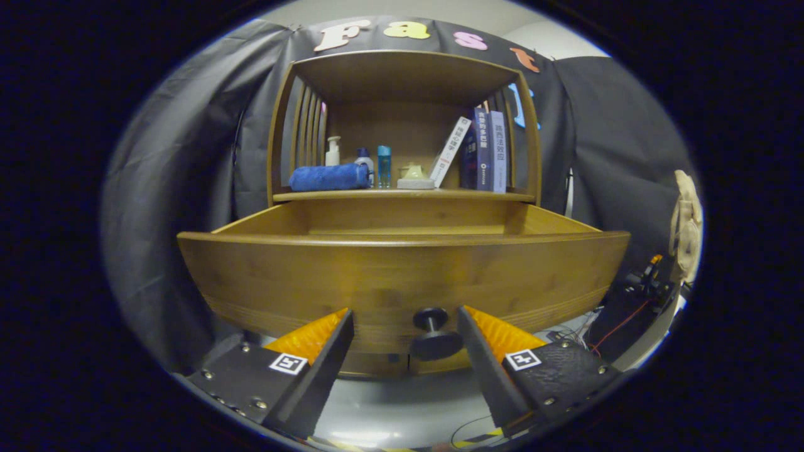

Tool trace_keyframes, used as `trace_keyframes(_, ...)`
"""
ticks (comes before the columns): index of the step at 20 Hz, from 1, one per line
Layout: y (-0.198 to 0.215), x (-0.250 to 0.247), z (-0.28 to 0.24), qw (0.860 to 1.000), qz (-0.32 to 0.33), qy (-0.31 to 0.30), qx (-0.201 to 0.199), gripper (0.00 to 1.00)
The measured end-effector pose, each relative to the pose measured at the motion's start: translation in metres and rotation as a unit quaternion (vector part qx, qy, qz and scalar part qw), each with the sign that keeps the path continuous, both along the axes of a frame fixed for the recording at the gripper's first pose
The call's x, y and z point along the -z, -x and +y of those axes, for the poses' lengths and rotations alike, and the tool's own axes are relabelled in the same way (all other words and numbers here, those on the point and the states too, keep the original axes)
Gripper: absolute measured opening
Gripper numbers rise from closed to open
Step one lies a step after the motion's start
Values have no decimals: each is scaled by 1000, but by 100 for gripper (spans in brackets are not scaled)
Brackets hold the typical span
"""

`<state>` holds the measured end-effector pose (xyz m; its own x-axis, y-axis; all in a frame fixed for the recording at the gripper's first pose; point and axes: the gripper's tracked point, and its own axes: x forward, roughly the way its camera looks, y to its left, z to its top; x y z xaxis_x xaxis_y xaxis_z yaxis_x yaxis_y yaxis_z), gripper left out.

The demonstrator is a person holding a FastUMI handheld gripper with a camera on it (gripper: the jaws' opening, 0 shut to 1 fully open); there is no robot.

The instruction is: Pull open the drawer, take out the items inside it, and place them on the countertop above the cabinet.

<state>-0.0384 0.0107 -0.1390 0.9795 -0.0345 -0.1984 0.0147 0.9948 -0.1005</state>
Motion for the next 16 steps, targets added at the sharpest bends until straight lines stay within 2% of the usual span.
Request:
trace_keyframes(1, 3, -7, 0, 1000, -25, -11, -2, 99)
trace_keyframes(4, 0, -2, 0, 998, -47, -41, -10, 99)
trace_keyframes(10, -20, -8, -2, 998, -55, -24, -13, 99)
trace_keyframes(16, -60, -12, 0, 998, -56, -21, -20, 100)
